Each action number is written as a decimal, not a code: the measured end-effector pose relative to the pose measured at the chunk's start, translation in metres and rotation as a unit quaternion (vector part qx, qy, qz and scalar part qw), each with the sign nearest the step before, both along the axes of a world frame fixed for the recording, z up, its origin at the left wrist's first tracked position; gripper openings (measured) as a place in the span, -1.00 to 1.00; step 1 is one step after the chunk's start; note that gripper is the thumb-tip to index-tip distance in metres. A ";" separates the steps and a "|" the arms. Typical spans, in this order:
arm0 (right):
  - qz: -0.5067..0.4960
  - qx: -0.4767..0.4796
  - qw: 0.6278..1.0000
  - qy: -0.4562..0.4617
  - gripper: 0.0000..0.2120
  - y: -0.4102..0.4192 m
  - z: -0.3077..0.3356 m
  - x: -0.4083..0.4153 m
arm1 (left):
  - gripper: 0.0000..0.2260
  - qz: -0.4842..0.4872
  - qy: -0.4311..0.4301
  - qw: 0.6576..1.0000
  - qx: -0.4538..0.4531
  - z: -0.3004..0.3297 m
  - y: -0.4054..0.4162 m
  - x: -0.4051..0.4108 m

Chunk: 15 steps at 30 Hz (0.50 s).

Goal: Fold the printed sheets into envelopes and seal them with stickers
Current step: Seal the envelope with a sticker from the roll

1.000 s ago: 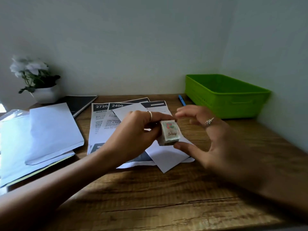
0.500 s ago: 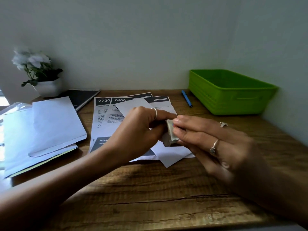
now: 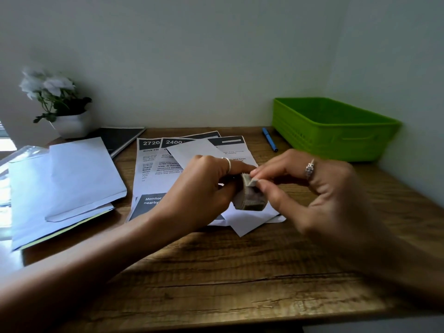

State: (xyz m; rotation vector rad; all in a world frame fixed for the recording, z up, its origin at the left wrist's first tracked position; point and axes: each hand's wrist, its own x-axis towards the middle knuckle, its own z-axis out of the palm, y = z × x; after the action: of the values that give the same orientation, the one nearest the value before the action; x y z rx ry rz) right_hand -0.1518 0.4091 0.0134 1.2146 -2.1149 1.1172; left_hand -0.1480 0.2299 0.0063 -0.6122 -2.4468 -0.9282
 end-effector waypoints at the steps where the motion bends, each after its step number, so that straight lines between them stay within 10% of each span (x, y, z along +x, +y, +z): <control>1: -0.004 -0.008 1.000 -0.028 -0.92 0.001 0.000 -0.001 | -0.70 0.003 -0.001 1.000 -0.004 0.000 0.000 0.000; 15: 0.026 -0.137 0.954 -0.266 -0.91 -0.009 0.004 -0.016 | -0.74 0.006 -0.055 0.998 -0.033 -0.003 -0.004 0.000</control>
State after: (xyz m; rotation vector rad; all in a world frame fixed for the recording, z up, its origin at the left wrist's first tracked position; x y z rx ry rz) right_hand -0.1676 0.4003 0.0175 0.9121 -2.1938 1.8599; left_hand -0.1481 0.2256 0.0032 -0.5816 -2.5843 -0.9015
